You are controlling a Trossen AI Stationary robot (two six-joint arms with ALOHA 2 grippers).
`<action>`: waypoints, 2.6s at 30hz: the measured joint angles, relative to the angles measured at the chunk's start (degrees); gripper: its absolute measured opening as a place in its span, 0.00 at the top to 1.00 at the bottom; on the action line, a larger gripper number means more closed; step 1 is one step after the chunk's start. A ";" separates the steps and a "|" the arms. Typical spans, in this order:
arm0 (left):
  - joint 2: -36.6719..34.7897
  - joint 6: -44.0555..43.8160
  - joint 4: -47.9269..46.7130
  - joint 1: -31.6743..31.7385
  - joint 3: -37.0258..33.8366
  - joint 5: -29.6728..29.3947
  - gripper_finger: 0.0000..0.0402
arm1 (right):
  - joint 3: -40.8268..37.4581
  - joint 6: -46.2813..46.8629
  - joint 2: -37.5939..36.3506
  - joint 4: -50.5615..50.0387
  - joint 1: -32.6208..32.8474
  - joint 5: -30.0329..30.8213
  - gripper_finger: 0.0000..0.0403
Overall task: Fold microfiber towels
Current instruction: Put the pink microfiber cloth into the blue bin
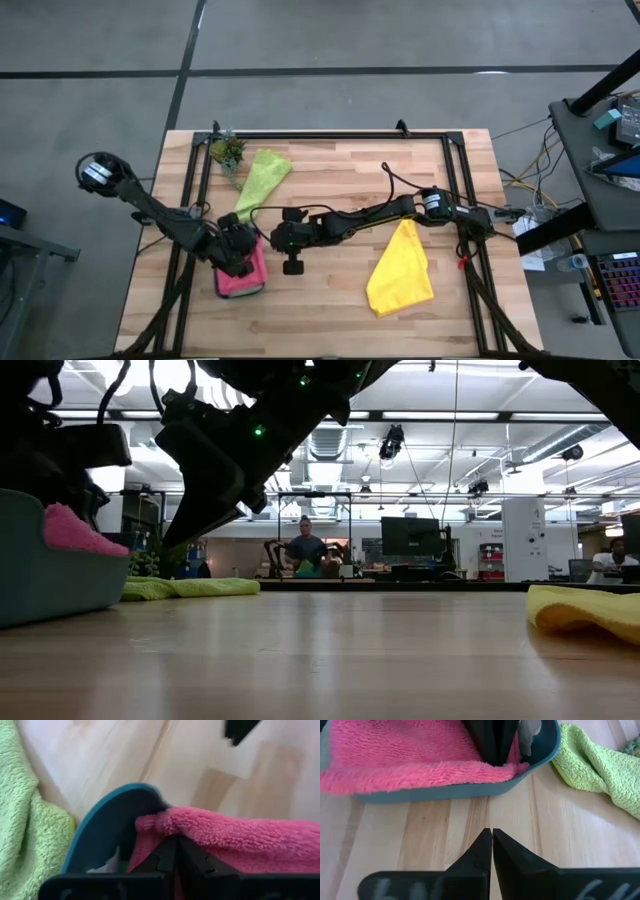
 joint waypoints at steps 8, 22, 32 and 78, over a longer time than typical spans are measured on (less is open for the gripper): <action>-3.98 6.82 0.65 -0.03 4.59 9.70 1.00 | 0.00 -0.20 0.00 0.00 -0.02 -0.02 0.98; -1.89 7.33 -0.70 0.00 4.94 12.79 1.00 | 0.00 -0.17 0.00 -0.55 -0.01 -0.02 0.98; -2.56 7.59 2.80 0.00 7.28 17.44 1.00 | 0.00 -0.02 0.00 -0.61 -0.02 -0.04 0.98; 0.21 11.68 -5.66 1.38 5.40 1.50 1.00 | 0.00 -0.12 0.00 -1.07 -0.02 -0.03 0.98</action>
